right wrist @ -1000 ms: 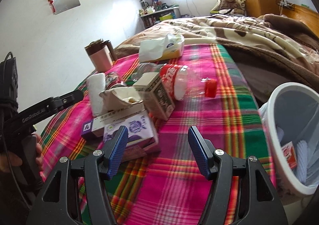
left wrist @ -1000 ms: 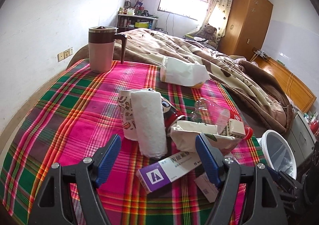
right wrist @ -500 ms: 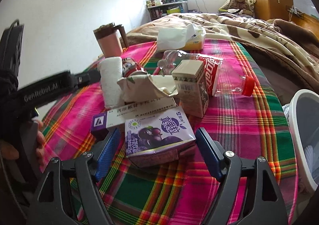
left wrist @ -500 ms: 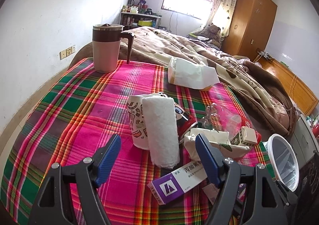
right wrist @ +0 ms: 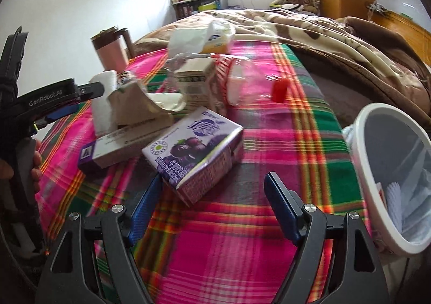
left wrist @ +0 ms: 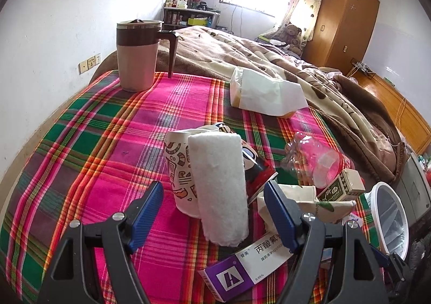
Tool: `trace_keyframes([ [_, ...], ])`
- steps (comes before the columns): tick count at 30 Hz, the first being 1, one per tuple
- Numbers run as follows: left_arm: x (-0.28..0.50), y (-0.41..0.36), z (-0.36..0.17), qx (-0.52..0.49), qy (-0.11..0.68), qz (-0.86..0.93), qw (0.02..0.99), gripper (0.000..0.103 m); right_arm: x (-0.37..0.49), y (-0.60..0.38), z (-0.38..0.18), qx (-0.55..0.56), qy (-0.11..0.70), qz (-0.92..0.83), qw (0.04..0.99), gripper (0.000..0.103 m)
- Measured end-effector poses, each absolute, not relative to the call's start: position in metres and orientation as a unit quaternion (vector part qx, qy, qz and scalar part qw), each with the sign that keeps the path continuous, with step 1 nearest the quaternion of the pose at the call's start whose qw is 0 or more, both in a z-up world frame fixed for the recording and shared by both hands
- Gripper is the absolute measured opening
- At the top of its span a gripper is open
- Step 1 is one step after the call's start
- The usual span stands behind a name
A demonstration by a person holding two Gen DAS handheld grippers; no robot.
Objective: Collect trash
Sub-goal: 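Grasp the purple grape juice box with the right tool while the left tool grasps the white paper towel roll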
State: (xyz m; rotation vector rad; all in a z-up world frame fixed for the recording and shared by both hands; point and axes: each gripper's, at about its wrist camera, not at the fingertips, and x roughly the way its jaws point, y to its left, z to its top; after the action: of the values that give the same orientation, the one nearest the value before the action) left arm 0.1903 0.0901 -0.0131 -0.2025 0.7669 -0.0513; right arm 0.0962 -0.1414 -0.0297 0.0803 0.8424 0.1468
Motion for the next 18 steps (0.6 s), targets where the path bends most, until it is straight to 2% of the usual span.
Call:
trace_keyframes([
  [5,0.193,0.089,-0.015,-0.099,0.376,-0.025,0.921,0.078,0.093,-0.155,-0.026,0.047,0.406,0.027,0.912,0.079],
  [11,0.195,0.090,-0.016,-0.103,0.378,-0.018,0.920,0.078,0.088,-0.140,-0.012,0.067,0.368,0.062,0.925,0.079],
  [18,0.199,0.090,-0.017,-0.109,0.379,-0.017,0.919,0.078,0.119,-0.125,-0.027,0.042,0.398,0.045,0.915,0.079],
])
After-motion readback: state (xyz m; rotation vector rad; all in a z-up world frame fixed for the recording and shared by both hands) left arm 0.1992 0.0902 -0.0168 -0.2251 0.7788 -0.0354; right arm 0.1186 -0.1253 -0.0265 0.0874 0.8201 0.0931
